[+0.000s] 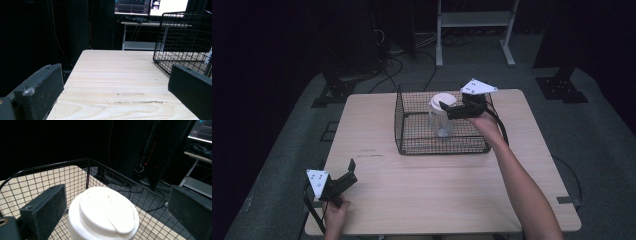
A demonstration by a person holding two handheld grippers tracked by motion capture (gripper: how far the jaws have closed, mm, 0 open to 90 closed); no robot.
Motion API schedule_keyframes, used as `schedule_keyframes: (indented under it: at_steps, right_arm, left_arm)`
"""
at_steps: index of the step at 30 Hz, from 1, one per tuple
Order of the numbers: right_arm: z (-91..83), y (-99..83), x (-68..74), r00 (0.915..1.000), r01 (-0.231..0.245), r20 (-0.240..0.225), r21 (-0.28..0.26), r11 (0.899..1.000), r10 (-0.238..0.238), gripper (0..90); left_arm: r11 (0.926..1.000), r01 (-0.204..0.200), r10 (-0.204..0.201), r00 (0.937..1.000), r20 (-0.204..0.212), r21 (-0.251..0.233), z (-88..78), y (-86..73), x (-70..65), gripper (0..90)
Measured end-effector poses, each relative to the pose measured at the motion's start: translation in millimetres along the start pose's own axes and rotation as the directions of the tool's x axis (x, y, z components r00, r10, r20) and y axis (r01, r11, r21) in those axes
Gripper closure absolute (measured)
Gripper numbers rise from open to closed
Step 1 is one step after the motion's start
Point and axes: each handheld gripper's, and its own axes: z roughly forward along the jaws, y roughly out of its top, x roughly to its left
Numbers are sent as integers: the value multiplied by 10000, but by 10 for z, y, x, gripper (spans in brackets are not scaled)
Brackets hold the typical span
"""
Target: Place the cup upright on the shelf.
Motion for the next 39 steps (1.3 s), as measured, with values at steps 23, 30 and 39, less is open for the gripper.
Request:
schedule_keyframes:
  at_steps: [23,30,39]
  right_arm:
    - [-289,-69,-47,9998,-89,174,50,9999,88,18]
    - [-371,-124,-51,9997,-42,246,107,9999,40,18]
    - [-435,-184,-66,9997,-84,228,205,9998,80,18]
  left_arm:
    - [10000,-27,27,10000,-13,-4,-3,0,-4,0]
    - [10000,-42,42,10000,-22,-1,-2,0,-5,0]
    - [10000,-45,45,10000,-31,5,-2,0,-5,0]
